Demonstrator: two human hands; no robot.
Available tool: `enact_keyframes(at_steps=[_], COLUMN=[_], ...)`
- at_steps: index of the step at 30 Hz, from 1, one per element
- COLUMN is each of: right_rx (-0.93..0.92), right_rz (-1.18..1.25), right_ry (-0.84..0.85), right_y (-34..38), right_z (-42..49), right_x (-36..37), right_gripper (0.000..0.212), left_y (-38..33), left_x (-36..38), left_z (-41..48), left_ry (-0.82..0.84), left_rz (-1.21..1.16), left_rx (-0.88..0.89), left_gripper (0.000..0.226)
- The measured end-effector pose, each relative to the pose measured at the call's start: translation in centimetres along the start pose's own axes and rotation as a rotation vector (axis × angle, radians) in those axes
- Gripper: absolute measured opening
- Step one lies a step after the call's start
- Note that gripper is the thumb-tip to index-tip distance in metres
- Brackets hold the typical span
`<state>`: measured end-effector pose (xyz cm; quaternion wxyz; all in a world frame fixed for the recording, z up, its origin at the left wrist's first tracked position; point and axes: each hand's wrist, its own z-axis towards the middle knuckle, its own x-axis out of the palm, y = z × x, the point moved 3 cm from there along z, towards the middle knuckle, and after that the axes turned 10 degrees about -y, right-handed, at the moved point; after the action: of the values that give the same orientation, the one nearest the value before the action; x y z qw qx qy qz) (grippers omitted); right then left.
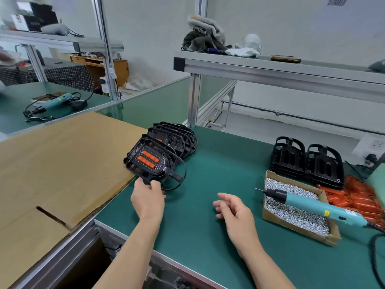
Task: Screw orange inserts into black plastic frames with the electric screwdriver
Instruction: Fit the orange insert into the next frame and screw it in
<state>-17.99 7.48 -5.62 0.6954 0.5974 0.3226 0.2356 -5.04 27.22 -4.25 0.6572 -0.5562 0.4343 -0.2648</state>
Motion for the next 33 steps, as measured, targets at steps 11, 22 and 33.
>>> enact_keyframes(at_steps=[11, 22, 33], right_rx=[-0.013, -0.007, -0.001], right_rz=[-0.02, -0.039, -0.035], right_ry=[0.004, 0.002, 0.006], right_y=[0.3, 0.1, 0.0], right_z=[-0.1, -0.1, -0.1], right_x=[-0.2, -0.3, -0.2], right_gripper=[0.026, 0.028, 0.029], left_y=[0.3, 0.2, -0.3], left_x=[-0.5, -0.7, -1.4], left_z=[2.5, 1.3, 1.2], left_ry=[0.006, 0.05, -0.029], left_rz=[0.082, 0.506, 0.65], left_rx=[-0.022, 0.262, 0.371], left_gripper=[0.029, 0.073, 0.045])
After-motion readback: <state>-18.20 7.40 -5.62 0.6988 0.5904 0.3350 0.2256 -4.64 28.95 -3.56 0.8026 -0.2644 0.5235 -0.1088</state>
